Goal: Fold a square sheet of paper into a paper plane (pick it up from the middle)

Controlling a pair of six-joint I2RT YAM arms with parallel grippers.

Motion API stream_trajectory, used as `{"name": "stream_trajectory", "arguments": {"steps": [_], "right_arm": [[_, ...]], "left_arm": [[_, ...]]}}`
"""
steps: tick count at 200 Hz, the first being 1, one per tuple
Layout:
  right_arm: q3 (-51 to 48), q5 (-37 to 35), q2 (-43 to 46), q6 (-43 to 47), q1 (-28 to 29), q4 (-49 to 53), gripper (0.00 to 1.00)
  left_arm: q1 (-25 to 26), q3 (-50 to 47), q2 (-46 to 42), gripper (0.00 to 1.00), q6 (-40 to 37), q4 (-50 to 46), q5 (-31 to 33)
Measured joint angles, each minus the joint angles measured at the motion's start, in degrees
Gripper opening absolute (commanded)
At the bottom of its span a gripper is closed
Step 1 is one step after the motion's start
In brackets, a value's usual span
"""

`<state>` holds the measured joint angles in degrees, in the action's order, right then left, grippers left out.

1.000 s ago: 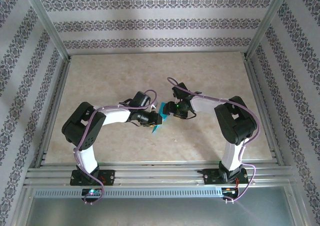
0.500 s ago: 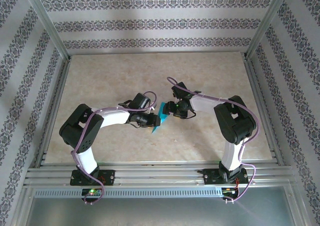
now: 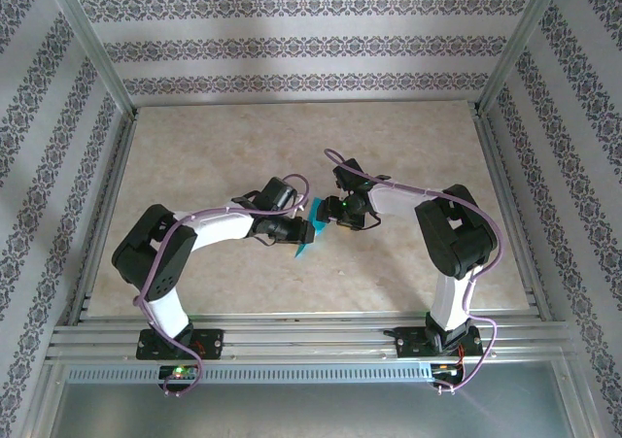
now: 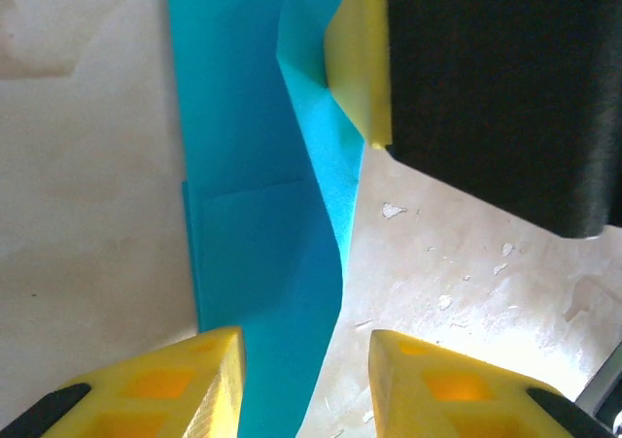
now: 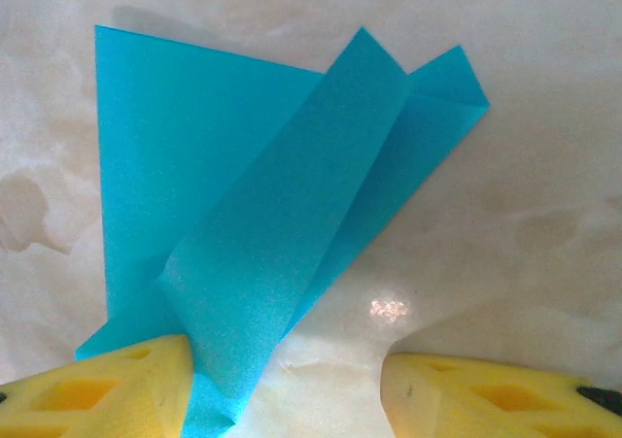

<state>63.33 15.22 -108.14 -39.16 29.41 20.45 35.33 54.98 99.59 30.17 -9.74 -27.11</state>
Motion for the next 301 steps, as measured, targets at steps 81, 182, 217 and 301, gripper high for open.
{"name": "stream_trajectory", "arguments": {"steps": [81, 182, 217, 301], "right_arm": [[0.9, 0.0, -0.6, -0.1, 0.0, 1.2, 0.67], [1.4, 0.0, -0.8, -0.1, 0.0, 1.8, 0.67], [1.4, 0.0, -0.9, -0.2, 0.0, 1.9, 0.67], [1.4, 0.2, -0.9, -0.1, -0.1, 1.8, 0.69]], "left_arm": [[1.5, 2.0, 1.3, 0.38, -1.8, -0.6, 1.3], [2.9, 2.6, 3.7, 0.31, -4.4, -2.4, 4.1], [2.9, 2.7, 4.0, 0.26, -4.5, -2.7, 5.2], [2.0, 2.6, 4.4, 0.13, -1.6, -2.6, 3.3]]}}
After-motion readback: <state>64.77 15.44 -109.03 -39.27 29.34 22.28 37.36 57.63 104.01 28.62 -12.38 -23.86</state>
